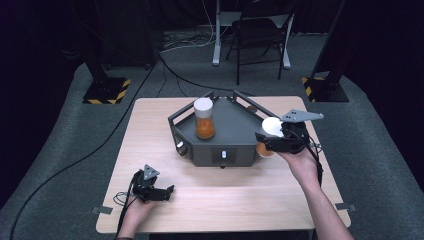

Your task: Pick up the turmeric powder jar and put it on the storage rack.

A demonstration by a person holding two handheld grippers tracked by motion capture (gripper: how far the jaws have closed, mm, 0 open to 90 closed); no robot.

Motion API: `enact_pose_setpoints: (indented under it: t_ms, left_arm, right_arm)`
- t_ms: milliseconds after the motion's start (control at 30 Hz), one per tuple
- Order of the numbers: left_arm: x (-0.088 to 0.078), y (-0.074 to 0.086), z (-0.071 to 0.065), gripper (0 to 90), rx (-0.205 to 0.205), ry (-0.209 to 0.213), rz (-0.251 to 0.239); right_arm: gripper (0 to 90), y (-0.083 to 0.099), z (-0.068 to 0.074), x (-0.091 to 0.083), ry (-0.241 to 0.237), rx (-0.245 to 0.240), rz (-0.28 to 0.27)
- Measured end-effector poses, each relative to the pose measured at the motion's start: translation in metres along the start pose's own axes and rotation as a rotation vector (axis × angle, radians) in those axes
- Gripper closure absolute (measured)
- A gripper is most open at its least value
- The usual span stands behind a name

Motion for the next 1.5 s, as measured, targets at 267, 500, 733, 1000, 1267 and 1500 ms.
enact_pose_setpoints:
  t_ms: [267, 500, 733, 1000, 1267, 1500]
  left_arm:
    - [0.0, 0.0, 0.0, 0.1, 0.0, 0.0, 0.0]
    - [0.0, 0.0, 0.0, 0.1, 0.001, 0.0, -0.001]
    - [0.0, 0.0, 0.001, 0.0, 0.004, 0.002, 0.001]
    - [0.0, -0.001, 0.001, 0.0, 0.005, 0.002, 0.0]
    - [0.001, -0.001, 0.0, 0.0, 0.003, 0.001, -0.001]
    - [0.001, -0.001, 0.0, 0.0, 0.003, 0.001, -0.001]
  right_arm:
    - [29.5, -0.028, -0.006, 0.02, 0.011, -0.007, -0.005]
    - [29.5, -0.046, -0.01, 0.044, 0.007, -0.012, -0.004]
    - [29.5, -0.054, -0.011, 0.074, -0.004, 0.006, 0.021]
    - [29.5, -0.052, -0.013, 0.104, -0.004, 0.032, 0.04]
    - [29.4, -0.052, -0.014, 0.117, 0.003, 0.037, 0.053]
    - [29.4, -0.05, -0.017, 0.124, 0.006, 0.046, 0.064]
Point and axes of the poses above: each handheld gripper's, and its own axes: x roughly forward along the jaws, y roughly out of its underside, z roughly to its left, the point moved 6 cm from there along x, roughly forward along the jaws, and after that the axes turned 8 degrees about x, right-handed, at the moved point
